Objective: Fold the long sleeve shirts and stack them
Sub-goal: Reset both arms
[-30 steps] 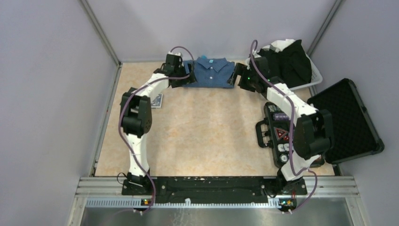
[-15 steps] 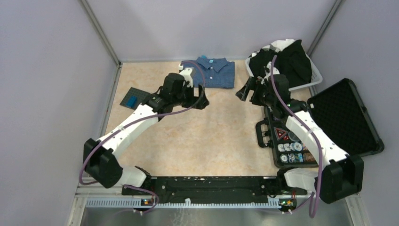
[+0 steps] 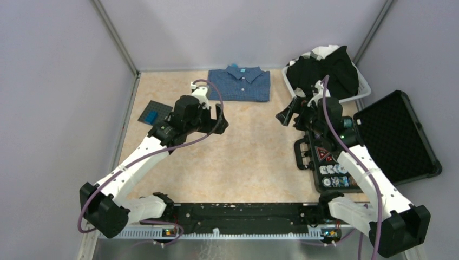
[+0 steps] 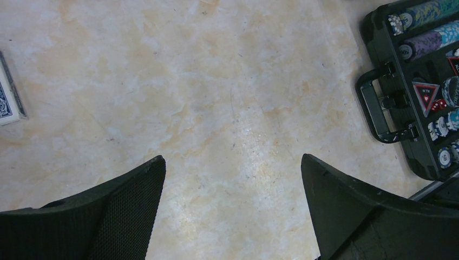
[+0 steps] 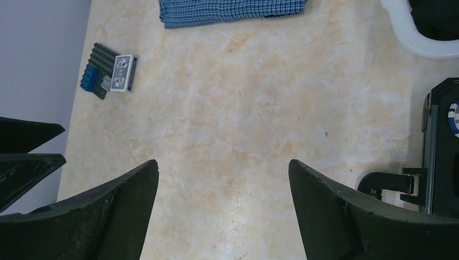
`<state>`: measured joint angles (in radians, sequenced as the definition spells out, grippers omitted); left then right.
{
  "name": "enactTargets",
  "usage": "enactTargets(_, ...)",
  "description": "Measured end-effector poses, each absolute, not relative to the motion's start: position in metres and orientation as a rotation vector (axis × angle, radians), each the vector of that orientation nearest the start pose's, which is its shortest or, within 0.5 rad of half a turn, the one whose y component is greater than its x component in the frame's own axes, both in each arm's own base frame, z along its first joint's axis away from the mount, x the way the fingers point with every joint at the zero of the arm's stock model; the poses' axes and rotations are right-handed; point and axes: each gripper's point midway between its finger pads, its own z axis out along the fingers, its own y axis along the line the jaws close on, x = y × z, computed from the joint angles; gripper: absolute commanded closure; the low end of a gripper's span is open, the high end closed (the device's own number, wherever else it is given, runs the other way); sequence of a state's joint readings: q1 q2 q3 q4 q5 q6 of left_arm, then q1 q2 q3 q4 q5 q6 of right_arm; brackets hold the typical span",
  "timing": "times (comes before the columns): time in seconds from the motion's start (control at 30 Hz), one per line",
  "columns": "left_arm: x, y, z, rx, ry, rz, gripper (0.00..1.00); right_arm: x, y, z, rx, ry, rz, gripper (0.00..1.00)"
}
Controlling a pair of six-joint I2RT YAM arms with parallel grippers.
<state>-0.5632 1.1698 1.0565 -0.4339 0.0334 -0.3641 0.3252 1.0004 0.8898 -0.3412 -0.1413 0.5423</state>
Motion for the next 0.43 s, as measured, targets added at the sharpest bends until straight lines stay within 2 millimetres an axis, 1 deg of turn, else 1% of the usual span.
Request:
enactTargets(0.1,0.293,-0.208,0.223,0.230,2.167,-0.571,0.01,0.299,0.149,0.233,0.131,2.073,0.687,0.12)
enactTargets(0.43,0.291,-0.202,0.214,0.202,2.181,-0.541,0.01,0.298,0.152,0.231,0.125,2.083,0.698,0.12)
